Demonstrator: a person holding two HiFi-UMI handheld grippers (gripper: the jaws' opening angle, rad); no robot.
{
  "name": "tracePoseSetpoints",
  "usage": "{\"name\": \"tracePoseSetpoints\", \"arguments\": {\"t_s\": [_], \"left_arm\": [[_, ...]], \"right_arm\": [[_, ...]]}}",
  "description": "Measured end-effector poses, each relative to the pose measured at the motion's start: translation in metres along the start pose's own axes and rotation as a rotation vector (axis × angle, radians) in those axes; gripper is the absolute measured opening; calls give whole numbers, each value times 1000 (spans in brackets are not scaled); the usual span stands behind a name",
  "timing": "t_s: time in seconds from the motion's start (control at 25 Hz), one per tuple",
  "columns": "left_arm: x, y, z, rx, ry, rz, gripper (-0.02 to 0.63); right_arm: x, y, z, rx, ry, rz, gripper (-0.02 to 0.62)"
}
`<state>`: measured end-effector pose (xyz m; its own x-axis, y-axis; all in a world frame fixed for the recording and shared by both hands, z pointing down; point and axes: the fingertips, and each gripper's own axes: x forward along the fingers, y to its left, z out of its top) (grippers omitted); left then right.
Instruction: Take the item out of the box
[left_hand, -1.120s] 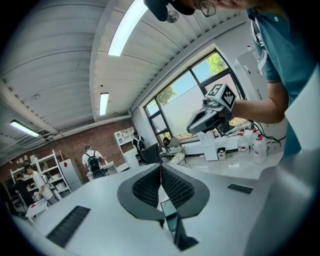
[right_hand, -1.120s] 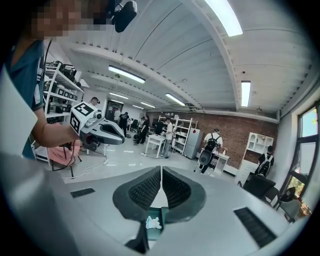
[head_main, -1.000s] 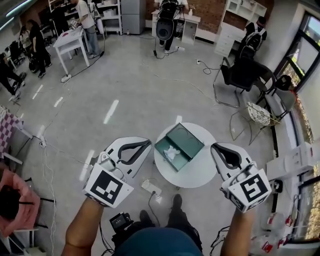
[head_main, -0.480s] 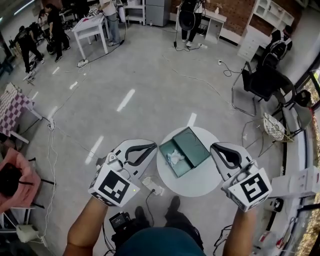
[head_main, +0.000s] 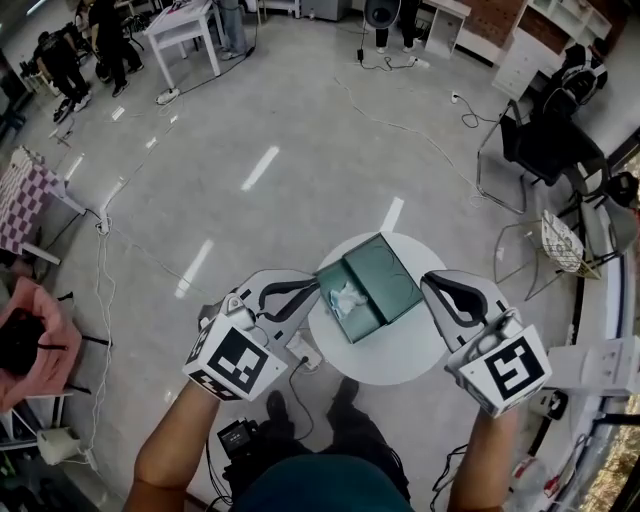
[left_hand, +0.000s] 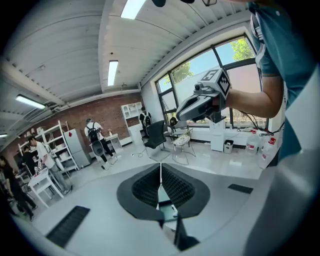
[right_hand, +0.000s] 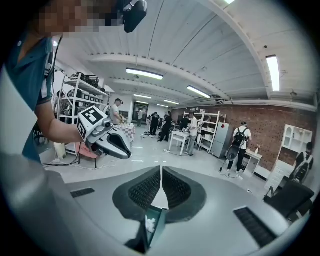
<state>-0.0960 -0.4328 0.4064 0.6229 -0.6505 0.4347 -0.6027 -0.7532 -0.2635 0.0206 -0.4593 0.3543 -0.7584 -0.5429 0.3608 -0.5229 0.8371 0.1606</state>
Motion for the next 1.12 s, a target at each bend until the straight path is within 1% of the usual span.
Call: {"name": "tracePoseSetpoints", "arguments": {"t_s": [0.32,0.56,0.72,1.12], "left_arm": [[86,-7,-60,-38,86,-72,23],[158,-15,-106,-43,155,-118,25],[203,-22,-151,-39,216,-144,25],[303,-57,-251,-80,333,-216,104]], "right_arm": [[33,-38,-67,49,32,20,40],[54,-71,-123,86,61,27,40],[70,-86,-166,113,81,28,40],[97,-117,-271,169,128,37,40]]}}
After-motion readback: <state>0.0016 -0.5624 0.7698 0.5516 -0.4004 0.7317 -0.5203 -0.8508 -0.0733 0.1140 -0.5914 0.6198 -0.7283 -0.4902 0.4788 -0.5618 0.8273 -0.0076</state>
